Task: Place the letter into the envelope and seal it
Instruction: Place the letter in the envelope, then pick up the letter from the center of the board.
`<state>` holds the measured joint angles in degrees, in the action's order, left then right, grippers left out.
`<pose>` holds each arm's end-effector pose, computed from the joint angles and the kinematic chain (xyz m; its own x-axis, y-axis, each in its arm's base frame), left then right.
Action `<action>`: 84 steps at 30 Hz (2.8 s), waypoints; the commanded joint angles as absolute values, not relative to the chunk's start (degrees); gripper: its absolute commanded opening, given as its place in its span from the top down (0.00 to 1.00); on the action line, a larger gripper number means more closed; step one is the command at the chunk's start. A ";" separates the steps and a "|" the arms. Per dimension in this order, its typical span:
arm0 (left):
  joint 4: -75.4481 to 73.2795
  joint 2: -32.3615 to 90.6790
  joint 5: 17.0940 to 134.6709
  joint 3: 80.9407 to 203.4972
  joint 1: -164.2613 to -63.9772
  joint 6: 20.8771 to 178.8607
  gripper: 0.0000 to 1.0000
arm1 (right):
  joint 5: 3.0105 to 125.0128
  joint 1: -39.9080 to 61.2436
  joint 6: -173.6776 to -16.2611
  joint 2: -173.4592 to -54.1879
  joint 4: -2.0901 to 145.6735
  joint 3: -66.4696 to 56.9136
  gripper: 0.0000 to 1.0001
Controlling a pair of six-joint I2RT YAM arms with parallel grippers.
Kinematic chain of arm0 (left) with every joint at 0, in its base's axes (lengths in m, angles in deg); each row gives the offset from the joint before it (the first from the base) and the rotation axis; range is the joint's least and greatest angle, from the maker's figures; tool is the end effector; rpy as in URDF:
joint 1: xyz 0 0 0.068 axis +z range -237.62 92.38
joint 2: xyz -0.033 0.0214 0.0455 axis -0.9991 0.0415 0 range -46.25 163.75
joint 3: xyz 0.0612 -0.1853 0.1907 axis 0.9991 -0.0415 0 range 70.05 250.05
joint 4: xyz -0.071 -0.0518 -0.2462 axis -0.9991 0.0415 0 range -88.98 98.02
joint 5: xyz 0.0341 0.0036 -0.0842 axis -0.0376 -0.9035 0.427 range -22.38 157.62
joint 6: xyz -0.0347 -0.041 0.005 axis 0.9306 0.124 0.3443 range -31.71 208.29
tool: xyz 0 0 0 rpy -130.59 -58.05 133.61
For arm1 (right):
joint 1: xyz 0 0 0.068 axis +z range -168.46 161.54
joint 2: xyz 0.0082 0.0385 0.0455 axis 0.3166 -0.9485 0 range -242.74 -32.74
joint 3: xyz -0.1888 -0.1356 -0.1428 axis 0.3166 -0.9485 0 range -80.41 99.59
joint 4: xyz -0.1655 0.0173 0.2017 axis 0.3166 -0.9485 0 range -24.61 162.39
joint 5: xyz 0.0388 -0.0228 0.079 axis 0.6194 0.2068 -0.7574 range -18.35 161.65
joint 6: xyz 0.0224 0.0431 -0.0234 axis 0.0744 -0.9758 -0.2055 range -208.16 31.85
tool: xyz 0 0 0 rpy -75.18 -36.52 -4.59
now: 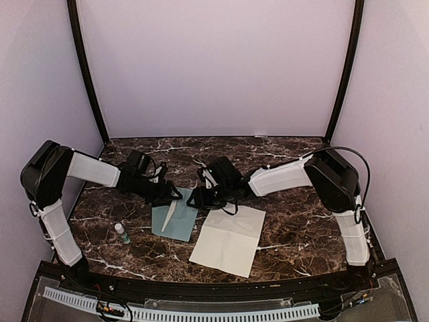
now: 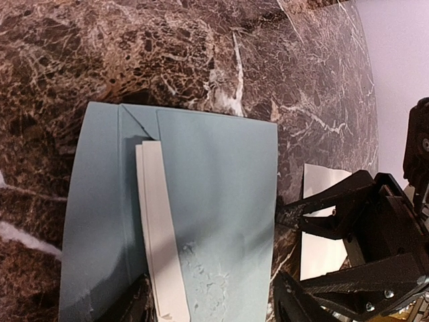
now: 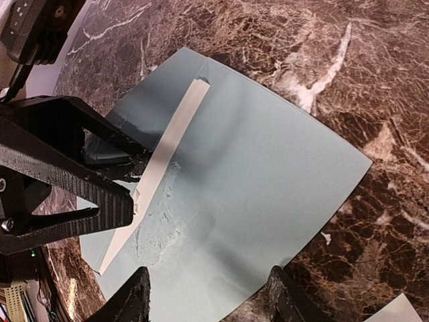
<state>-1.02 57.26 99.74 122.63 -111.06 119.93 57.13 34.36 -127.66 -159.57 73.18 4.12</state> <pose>0.3146 -0.1572 0.1394 -0.9335 -0.0795 -0.3497 0.1973 0.7004 -0.6860 0.2836 0.3886 0.1325 -0.8719 -0.1305 -0.4721 -0.4279 0.6718 0.6046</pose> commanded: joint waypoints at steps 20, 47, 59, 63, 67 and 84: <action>3.23 37.20 94.95 118.89 -114.76 119.73 0.30 | 70.28 31.90 -127.02 -124.60 63.87 -20.02 0.22; -10.60 48.80 100.01 113.20 -130.26 128.79 0.36 | 64.89 35.16 -153.90 -107.50 84.99 -57.05 0.31; -13.26 55.38 101.97 116.31 -130.91 128.16 0.40 | 63.52 35.50 -155.44 -112.49 91.11 -57.80 0.38; -13.61 56.64 102.14 117.03 -130.95 128.07 0.42 | 63.35 35.51 -156.43 -113.49 92.33 -58.25 0.39; -15.05 57.51 102.64 117.15 -130.94 128.47 0.44 | 63.69 35.46 -156.75 -114.09 92.78 -58.43 0.39; -23.52 59.46 104.98 114.92 -130.99 132.17 0.60 | 63.69 35.51 -157.10 -115.85 93.38 -57.91 0.40</action>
